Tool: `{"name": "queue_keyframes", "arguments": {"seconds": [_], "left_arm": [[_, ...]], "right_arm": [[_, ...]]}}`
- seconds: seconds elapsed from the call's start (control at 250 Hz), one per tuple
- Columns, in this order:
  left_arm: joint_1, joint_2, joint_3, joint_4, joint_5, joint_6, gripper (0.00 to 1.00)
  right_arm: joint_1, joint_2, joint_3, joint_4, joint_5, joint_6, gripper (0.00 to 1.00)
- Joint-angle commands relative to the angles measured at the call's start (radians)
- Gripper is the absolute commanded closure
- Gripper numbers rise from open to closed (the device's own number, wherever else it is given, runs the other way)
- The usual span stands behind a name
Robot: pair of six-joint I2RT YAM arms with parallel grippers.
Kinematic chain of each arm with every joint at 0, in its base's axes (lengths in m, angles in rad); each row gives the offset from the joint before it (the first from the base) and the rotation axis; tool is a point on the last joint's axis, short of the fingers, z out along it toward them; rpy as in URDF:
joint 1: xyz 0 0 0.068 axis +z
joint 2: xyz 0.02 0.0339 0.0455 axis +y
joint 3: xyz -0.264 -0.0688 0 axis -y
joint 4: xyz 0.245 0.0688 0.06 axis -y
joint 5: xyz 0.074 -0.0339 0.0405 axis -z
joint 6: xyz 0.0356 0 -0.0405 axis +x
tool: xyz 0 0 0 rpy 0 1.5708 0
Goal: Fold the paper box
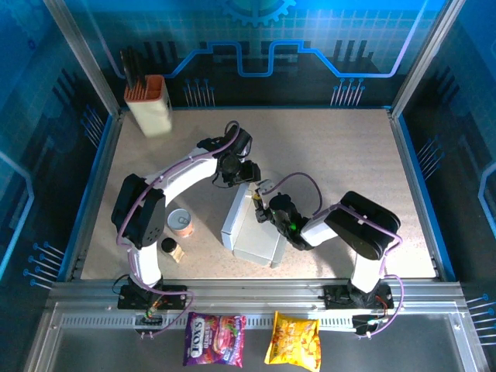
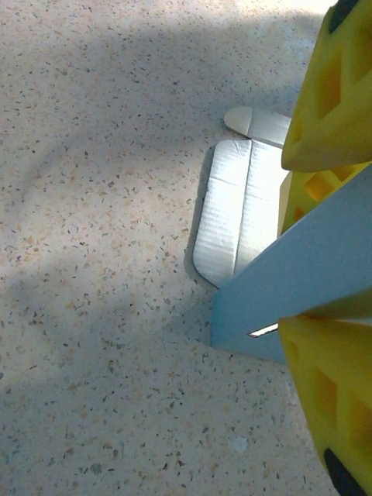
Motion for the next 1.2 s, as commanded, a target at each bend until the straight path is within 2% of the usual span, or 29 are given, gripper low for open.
{"name": "queue_keyframes", "arguments": {"seconds": [0.0,0.304,0.444,0.575,0.715,0.951,1.195], "left_arm": [[-0.013,-0.002,-0.037,-0.016,0.000,0.024,0.51],[-0.015,-0.021,-0.057,-0.013,-0.011,0.042,0.56],[-0.016,-0.023,-0.059,-0.013,-0.007,0.044,0.57],[-0.020,-0.026,-0.062,-0.013,-0.007,0.046,0.57],[-0.021,-0.026,-0.060,-0.012,-0.004,0.049,0.58],[-0.028,-0.026,-0.051,-0.016,0.003,0.057,0.58],[-0.031,-0.025,-0.045,-0.018,0.018,0.063,0.59]], "right_arm": [[0.019,-0.049,0.028,-0.082,-0.020,-0.054,0.90],[-0.008,-0.206,-0.017,-0.180,-0.173,-0.121,0.73],[-0.074,-0.292,-0.049,-0.232,-0.273,-0.119,0.70],[-0.176,-0.320,-0.057,-0.266,-0.387,-0.110,0.69],[-0.287,-0.264,-0.002,-0.328,-0.605,-0.137,0.66],[-0.368,-0.107,0.111,-0.332,-0.908,-0.197,0.61],[-0.392,0.013,0.186,-0.295,-1.021,-0.178,0.60]]}}
